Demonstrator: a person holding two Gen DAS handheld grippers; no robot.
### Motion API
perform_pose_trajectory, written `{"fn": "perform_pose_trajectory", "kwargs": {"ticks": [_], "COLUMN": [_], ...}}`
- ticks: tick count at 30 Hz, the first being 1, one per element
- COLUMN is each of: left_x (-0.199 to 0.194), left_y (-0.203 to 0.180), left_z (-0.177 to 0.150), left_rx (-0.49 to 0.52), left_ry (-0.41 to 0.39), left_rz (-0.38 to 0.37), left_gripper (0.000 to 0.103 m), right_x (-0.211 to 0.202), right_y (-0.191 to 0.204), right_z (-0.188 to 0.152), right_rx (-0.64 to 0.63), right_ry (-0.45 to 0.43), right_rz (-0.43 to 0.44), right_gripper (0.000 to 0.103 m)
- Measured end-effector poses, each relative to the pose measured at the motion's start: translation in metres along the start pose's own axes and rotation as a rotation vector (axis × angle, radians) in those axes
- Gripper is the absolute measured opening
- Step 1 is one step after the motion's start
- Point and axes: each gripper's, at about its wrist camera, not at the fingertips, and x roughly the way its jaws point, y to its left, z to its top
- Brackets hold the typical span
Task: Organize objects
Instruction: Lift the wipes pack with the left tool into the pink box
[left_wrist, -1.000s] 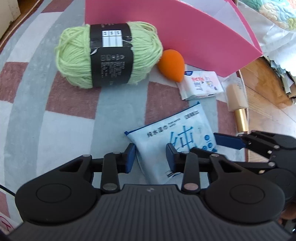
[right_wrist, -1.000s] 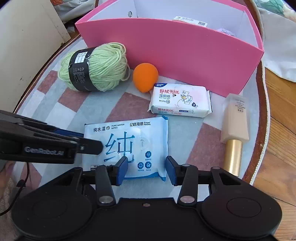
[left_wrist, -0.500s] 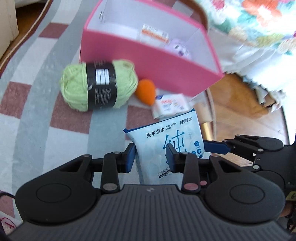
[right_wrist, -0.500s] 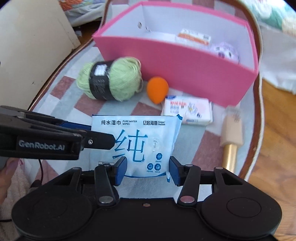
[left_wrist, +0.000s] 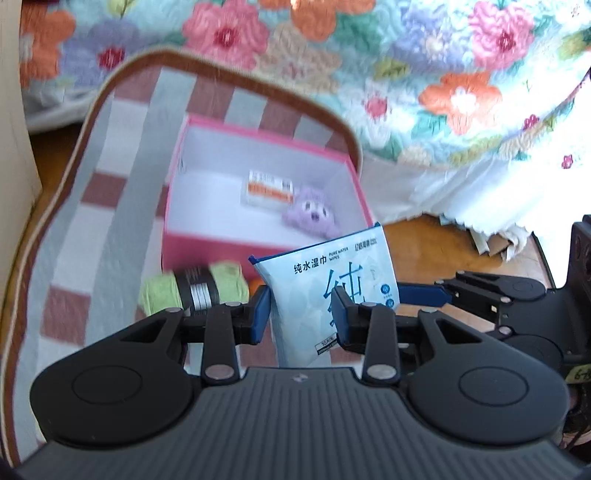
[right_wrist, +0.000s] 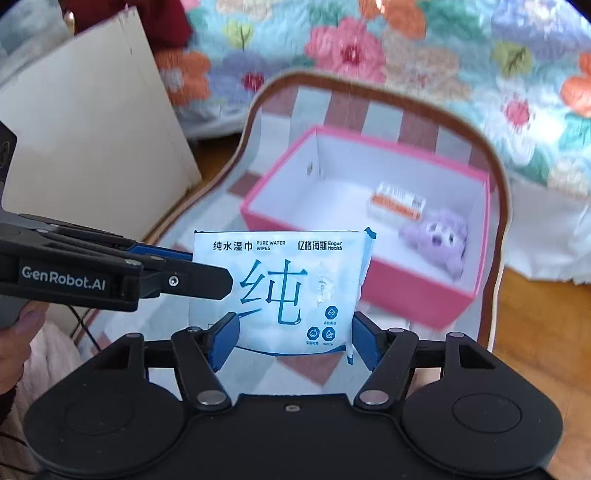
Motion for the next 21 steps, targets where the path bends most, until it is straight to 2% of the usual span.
{"fn": "perform_pose_trajectory", "kwargs": {"ticks": [5,12,16,21], "left_x": [0.010,0.037,0.072,0.125], "left_y": [0.001,0.008,0.017,0.026], "left_z": [0.034,0.080,0.100,0.105], "left_rx": [-0.019,-0.047,-0.069,-0.101], "left_ry": [0.007,-0.025,-0.009,0.039], "left_rz": [-0.052,-0.046,-0.012,0.026], "left_gripper": [0.035,0.035,0.035,0.035], "right_x": [0.006,0.029,0.054,0.099], "right_y": [-0.014,-0.047,-0.070,-0.098], "right_z": [0.025,0.064,0.083,0.090], "right_rx": [-0.024,0.055,0.104,0.175], "right_ry": [-0.046,-0.048,-0.023,0.040], "right_rz": [0.000,0.060,0.081,0.097], "right_gripper": [0.075,0.075,0.075,0.075]}}
